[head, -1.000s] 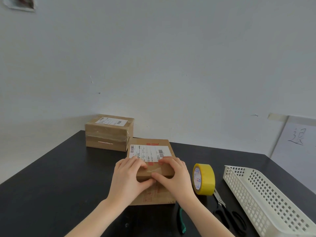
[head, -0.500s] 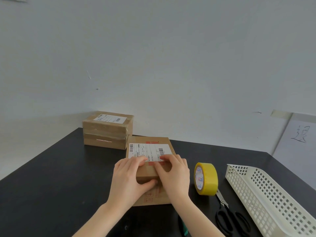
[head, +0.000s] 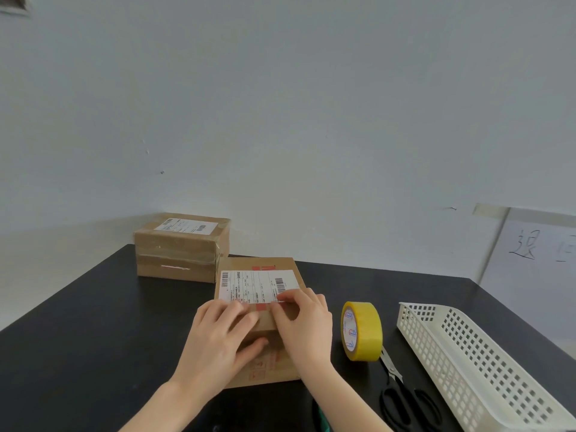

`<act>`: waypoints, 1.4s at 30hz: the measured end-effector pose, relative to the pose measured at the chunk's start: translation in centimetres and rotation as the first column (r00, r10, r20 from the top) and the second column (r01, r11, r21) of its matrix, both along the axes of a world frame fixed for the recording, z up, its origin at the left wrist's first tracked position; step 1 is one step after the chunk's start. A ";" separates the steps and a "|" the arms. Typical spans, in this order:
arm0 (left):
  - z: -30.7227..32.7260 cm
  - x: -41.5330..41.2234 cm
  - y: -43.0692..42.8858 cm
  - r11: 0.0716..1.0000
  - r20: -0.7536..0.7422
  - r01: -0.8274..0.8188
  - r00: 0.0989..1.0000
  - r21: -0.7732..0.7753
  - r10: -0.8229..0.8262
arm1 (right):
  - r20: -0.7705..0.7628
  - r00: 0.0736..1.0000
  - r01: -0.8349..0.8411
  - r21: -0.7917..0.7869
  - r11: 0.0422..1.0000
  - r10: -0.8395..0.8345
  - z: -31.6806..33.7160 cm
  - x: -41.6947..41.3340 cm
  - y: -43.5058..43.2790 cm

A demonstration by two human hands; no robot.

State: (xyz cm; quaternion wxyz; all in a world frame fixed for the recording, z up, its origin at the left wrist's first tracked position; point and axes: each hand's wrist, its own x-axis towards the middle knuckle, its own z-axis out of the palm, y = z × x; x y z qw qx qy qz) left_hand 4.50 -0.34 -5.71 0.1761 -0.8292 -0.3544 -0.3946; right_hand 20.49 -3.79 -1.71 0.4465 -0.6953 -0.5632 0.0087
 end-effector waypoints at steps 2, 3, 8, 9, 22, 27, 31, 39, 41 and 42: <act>0.2 0.2 -0.2 1.000 0.020 -0.003 1.000 -0.022 0.003 | 0.015 0.999 0.050 0.014 0.999 -0.051 0.0 -0.4 0.3; 0.2 0.2 -0.2 0.999 0.028 -0.001 1.000 -0.034 0.002 | 0.019 0.998 0.061 0.010 0.998 -0.061 0.0 -0.4 0.3; 1.1 -0.2 -0.5 0.990 0.071 0.063 0.996 -0.123 -0.054 | -0.092 0.993 -0.076 -0.039 0.996 0.072 0.5 0.7 0.0; 1.4 -0.4 -0.5 0.988 0.078 0.073 0.995 -0.137 -0.062 | -0.170 0.978 -0.130 -0.053 0.990 0.119 1.0 1.1 -0.2; 1.8 -3.8 -0.1 0.974 0.007 0.070 0.997 -0.213 -0.071 | 0.095 0.957 -0.223 -0.354 0.908 0.272 3.0 5.8 0.9; 1.8 -5.9 0.5 0.970 -0.049 0.047 0.997 -0.237 -0.060 | 0.179 0.931 -0.252 -0.319 0.914 0.319 2.9 5.0 0.1; 1.9 -7.8 1.1 0.973 -0.052 0.021 0.998 -0.231 -0.034 | 0.205 0.910 -0.296 -0.284 0.912 0.359 3.1 4.1 -0.8; 3.0 -9.2 1.9 0.961 0.117 -0.009 0.992 -0.278 0.043 | 0.250 0.870 -0.383 -0.203 0.901 0.426 3.0 2.2 -2.1; 3.5 -9.1 2.0 0.944 0.149 -0.016 0.987 -0.329 0.069 | 0.225 0.856 -0.414 -0.240 0.878 0.465 3.1 1.8 -2.3; 3.8 -9.2 2.0 0.929 0.169 -0.016 0.982 -0.371 0.084 | 0.207 0.845 -0.437 -0.264 0.860 0.493 3.1 1.4 -2.4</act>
